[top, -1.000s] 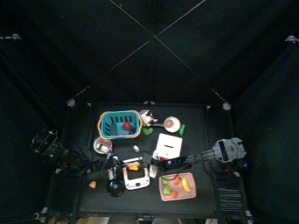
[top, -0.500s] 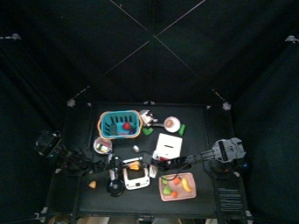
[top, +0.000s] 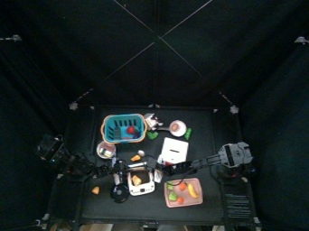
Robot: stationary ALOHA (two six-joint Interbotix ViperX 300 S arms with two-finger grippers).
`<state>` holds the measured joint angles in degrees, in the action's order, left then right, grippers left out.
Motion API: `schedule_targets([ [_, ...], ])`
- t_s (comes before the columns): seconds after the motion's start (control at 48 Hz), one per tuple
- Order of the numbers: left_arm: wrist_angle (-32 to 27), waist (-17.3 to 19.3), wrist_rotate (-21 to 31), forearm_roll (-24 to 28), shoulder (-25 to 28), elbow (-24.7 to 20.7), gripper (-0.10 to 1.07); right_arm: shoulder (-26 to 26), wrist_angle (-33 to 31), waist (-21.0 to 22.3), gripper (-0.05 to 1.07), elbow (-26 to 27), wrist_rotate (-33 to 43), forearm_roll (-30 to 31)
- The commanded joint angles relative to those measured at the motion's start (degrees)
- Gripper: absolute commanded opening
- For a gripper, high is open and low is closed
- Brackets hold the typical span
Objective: Cut squash
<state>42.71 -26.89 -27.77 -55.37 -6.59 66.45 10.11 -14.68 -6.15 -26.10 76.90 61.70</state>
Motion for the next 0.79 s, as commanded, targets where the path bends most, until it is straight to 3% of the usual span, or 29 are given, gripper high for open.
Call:
schedule_targets([
  [0.0, 0.7, -0.2, 0.0, 1.3, -1.8, -1.9, 0.52, -2.6, -0.4, 1.0, 0.54, 1.1, 0.1, 0.1],
  [0.375, 0.7, 1.2, -0.2, 5.1, -8.5, -1.1, 0.52, -7.1, -0.9, 0.9, 0.54, 1.2, 0.1, 2.9],
  [0.771, 0.7, 1.4, -0.2, 5.2, -9.0, -0.8, 0.52, -7.0, -0.9, 1.1, 0.54, 1.3, 0.1, 3.0],
])
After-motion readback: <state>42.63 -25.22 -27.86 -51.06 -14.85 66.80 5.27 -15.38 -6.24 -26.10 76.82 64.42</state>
